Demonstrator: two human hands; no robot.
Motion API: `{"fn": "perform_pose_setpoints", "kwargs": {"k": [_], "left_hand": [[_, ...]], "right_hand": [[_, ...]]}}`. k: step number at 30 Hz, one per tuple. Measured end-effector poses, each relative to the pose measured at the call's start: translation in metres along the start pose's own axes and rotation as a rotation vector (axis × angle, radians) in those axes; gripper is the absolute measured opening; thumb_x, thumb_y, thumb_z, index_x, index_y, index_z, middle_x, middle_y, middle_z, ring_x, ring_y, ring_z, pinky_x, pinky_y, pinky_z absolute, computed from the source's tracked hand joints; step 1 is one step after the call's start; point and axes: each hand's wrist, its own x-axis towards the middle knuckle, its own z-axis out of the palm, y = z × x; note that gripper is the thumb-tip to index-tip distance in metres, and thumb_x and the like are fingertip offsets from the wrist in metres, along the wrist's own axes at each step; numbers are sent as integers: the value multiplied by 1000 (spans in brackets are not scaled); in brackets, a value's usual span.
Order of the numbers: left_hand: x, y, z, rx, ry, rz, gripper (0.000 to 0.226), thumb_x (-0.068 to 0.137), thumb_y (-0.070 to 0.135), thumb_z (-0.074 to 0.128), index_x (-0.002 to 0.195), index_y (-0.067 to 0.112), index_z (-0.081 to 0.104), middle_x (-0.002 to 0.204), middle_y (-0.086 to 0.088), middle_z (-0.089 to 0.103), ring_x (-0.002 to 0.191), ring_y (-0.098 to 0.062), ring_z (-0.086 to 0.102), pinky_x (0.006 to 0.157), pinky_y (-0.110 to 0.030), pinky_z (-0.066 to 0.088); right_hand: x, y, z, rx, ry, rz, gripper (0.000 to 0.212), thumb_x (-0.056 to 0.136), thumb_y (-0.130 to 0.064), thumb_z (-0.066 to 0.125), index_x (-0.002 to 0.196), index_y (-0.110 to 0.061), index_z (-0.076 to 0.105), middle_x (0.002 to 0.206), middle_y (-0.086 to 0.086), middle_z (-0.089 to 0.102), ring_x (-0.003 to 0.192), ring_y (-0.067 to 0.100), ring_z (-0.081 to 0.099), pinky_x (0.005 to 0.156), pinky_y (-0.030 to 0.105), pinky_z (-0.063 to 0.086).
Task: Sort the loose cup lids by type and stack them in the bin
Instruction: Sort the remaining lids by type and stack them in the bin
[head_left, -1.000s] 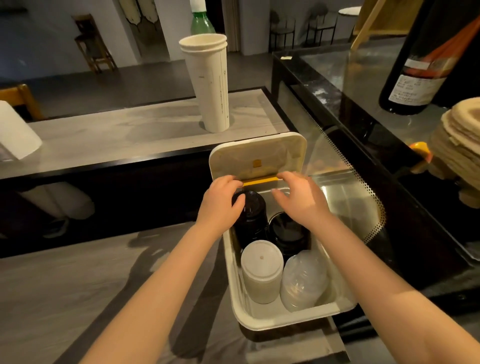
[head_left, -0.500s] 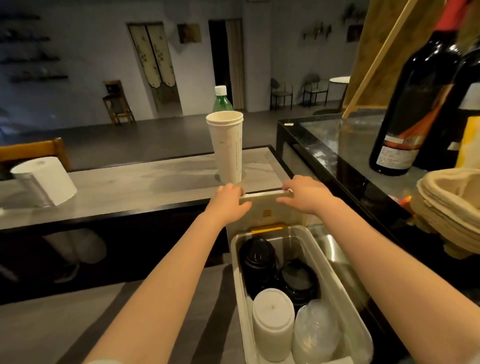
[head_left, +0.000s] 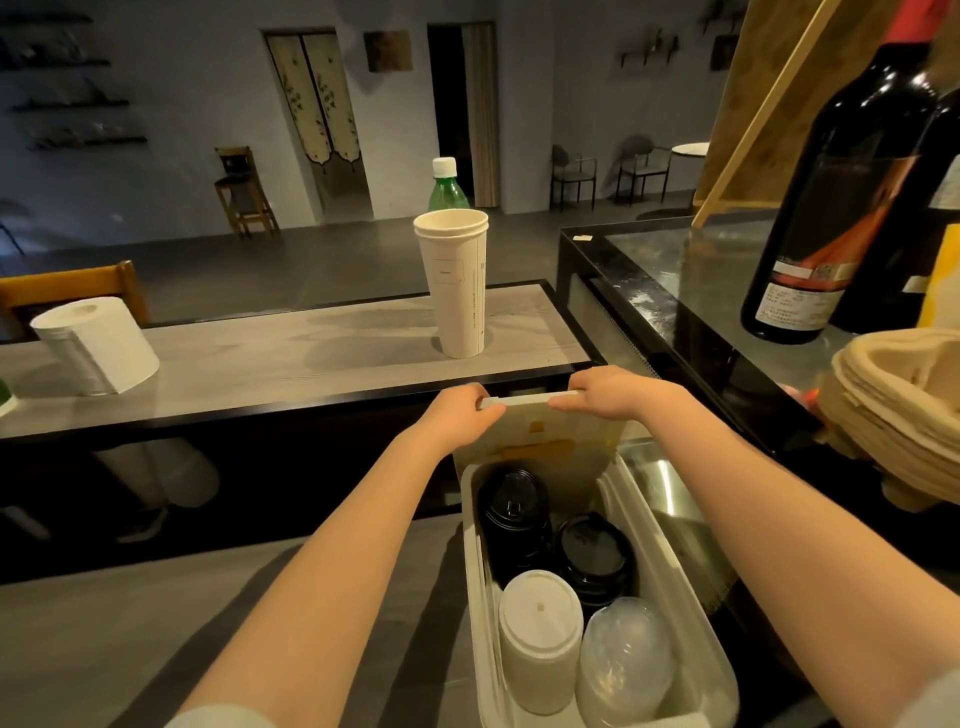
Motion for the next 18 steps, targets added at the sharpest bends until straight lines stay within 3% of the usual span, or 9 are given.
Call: {"fn": "perform_pose_setpoints", "kwargs": {"k": [5,10,15,18], "left_hand": [[-8,3,-8,-50,103,14,38,93,33,53,126,15,53,123,-5,57,109,-18,52,83,-27,42],[-25,3,-12,-86,196,50,30,92,32,55,118,17,58,114,-3,60,96,-12,50,76,-24,40],[-40,6,-27,-142,254,75,27,92,34,56,113,18,58,112,-2,59,95,-13,50,74,-25,39],[-56,6,-33,-152,296,80,26,92,33,56,113,17,59,109,-1,59,93,-13,50,74,-24,40]], "right_hand": [[-3,1,-2,5,74,-33,47,92,-55,45,114,-15,56,111,4,57,97,18,52,79,29,40],[-18,-7,5,30,218,-69,47,92,-52,47,115,-12,56,112,5,57,94,18,52,79,30,44],[-35,-24,-2,-11,387,-71,49,92,-55,46,116,-13,55,115,9,54,103,27,51,89,41,47],[-49,-35,-6,14,407,-84,47,91,-53,48,115,-13,55,115,9,54,105,26,49,90,39,45]]}}
